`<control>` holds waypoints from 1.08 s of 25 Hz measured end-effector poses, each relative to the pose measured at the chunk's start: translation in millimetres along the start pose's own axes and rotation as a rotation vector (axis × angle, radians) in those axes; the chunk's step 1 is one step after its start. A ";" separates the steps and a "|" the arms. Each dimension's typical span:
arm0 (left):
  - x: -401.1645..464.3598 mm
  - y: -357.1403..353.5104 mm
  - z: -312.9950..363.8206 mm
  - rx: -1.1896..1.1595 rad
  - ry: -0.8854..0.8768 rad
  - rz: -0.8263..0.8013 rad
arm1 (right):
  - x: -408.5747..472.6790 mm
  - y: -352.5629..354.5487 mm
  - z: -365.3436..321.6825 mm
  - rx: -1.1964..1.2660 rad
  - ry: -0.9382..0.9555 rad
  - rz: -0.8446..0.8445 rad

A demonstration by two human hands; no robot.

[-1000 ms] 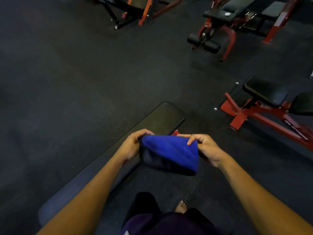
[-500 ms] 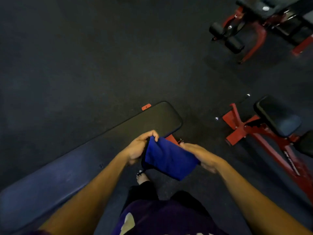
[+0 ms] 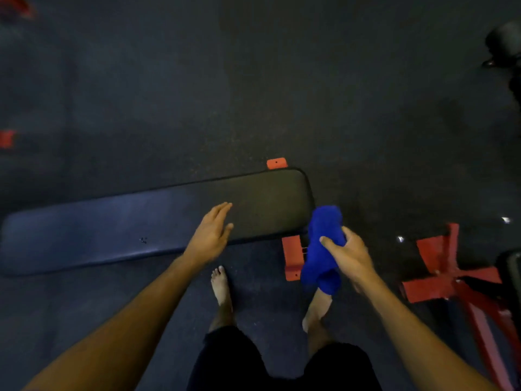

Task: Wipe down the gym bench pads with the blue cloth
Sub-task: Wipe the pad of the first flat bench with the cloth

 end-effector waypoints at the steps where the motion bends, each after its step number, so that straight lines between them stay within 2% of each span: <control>1: 10.9 -20.9 -3.0 0.062 0.040 0.002 | 24.3 3.8 8.3 -0.066 0.022 0.024; 4: 58.9 -75.1 -15.3 0.273 0.042 -0.065 | 86.6 -6.6 21.0 -0.153 0.100 0.038; 6: 107.2 -92.0 -28.9 0.374 0.012 -0.031 | 129.1 -30.8 25.2 -0.181 0.179 0.060; 9: 183.3 -119.5 -81.0 0.444 0.100 0.004 | 191.0 -90.7 39.0 -0.216 0.370 0.043; 11: 203.8 -140.4 -111.8 0.498 0.130 -0.007 | 217.2 -126.5 57.4 -0.461 0.559 0.033; 14: 209.7 -169.2 -150.9 0.547 0.027 0.179 | 242.7 -175.6 101.6 -0.732 0.692 0.001; 17: 213.8 -176.1 -157.8 0.534 -0.034 0.222 | 246.5 -194.0 109.8 -0.723 0.661 0.076; 22: 213.6 -174.9 -158.0 0.512 -0.045 0.246 | 296.5 -192.5 58.6 -0.481 0.505 0.211; 24: 214.0 -175.8 -161.2 0.525 -0.049 0.255 | 326.2 -187.3 34.6 -0.414 0.537 0.215; 27: 215.0 -176.4 -161.5 0.538 -0.049 0.273 | 348.7 -190.2 19.9 -0.586 0.622 0.138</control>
Point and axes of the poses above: each hand's wrist, its own x-axis towards the middle knuckle, its own y-axis out of the back of the hand, z = x × y, the point moved 5 cm from there along x, towards the middle knuckle, and after that the axes turned 5 degrees about z, right-handed, at the moved point
